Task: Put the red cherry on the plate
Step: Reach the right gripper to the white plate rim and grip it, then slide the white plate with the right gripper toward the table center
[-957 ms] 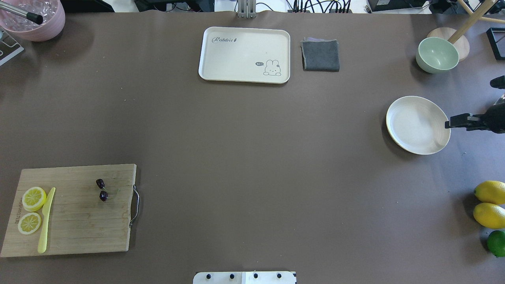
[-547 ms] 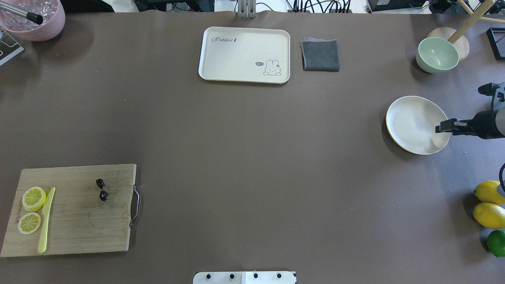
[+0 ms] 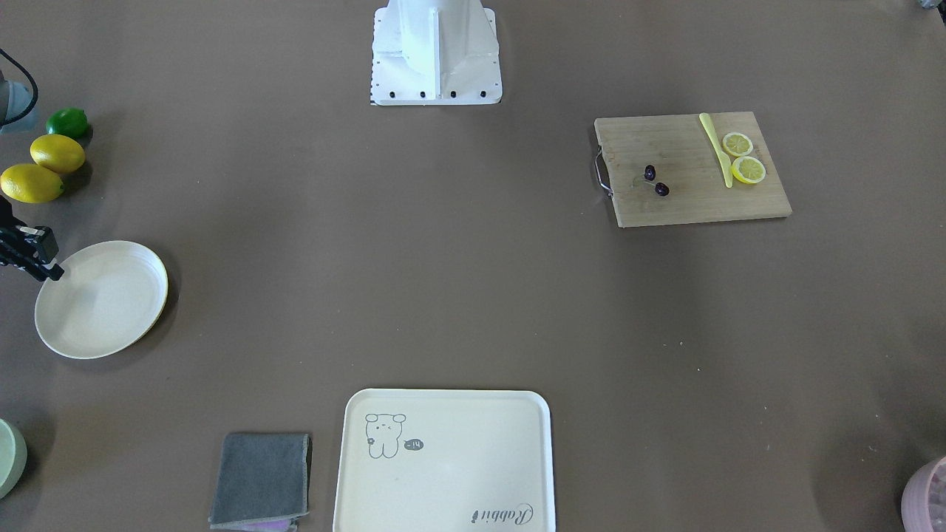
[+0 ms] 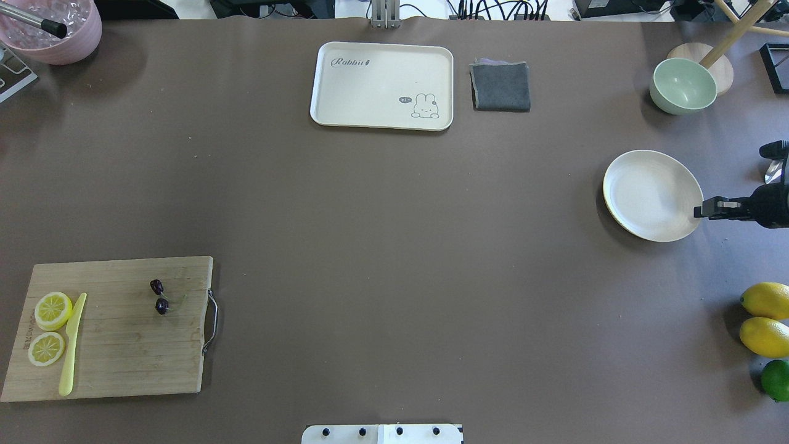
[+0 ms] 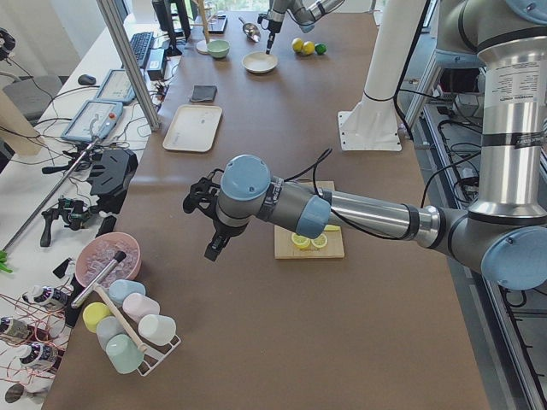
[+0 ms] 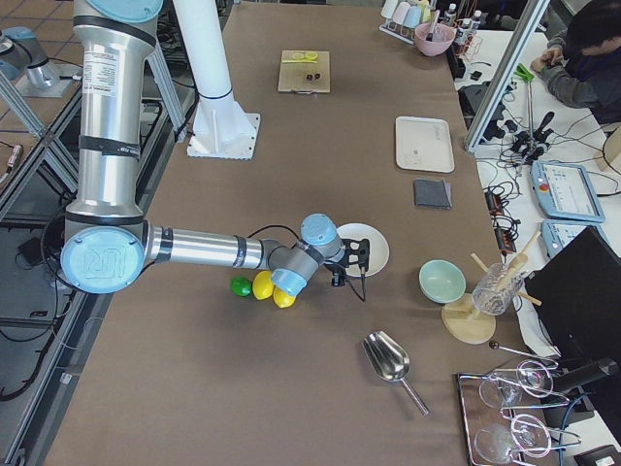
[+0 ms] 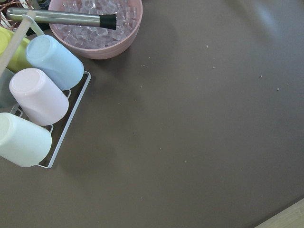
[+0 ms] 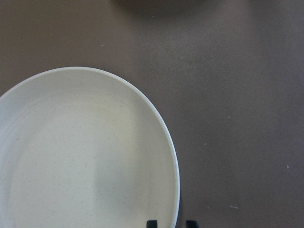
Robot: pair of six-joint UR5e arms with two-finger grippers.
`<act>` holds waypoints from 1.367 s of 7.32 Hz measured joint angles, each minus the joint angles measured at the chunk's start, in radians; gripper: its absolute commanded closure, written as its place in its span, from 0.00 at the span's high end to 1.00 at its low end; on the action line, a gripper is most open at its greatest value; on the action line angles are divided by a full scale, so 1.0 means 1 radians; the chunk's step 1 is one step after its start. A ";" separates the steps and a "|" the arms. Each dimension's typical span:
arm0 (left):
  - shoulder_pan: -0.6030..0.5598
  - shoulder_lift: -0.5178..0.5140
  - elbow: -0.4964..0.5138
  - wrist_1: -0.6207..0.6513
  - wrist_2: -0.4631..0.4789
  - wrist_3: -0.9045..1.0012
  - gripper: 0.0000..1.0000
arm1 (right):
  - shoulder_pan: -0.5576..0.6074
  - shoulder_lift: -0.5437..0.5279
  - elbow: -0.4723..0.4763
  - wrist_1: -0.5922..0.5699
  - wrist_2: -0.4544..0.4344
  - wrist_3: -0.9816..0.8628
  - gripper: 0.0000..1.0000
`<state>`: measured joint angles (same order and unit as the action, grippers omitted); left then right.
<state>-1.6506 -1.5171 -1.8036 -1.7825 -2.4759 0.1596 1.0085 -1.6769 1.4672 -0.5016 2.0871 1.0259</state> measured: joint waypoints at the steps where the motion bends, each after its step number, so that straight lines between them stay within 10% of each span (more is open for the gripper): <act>1: 0.000 0.000 0.000 0.000 0.000 0.000 0.98 | 0.000 0.004 0.000 0.000 0.000 0.006 0.00; 7: 0.000 0.000 0.001 0.000 0.000 0.000 0.98 | -0.038 0.119 0.130 -0.048 0.035 0.360 0.00; 10: 0.000 0.000 0.000 0.000 -0.005 -0.022 0.98 | -0.257 0.277 0.288 -0.329 -0.166 0.554 0.00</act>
<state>-1.6503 -1.5173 -1.8039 -1.7825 -2.4805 0.1374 0.7517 -1.3997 1.7549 -0.8303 1.9211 1.5803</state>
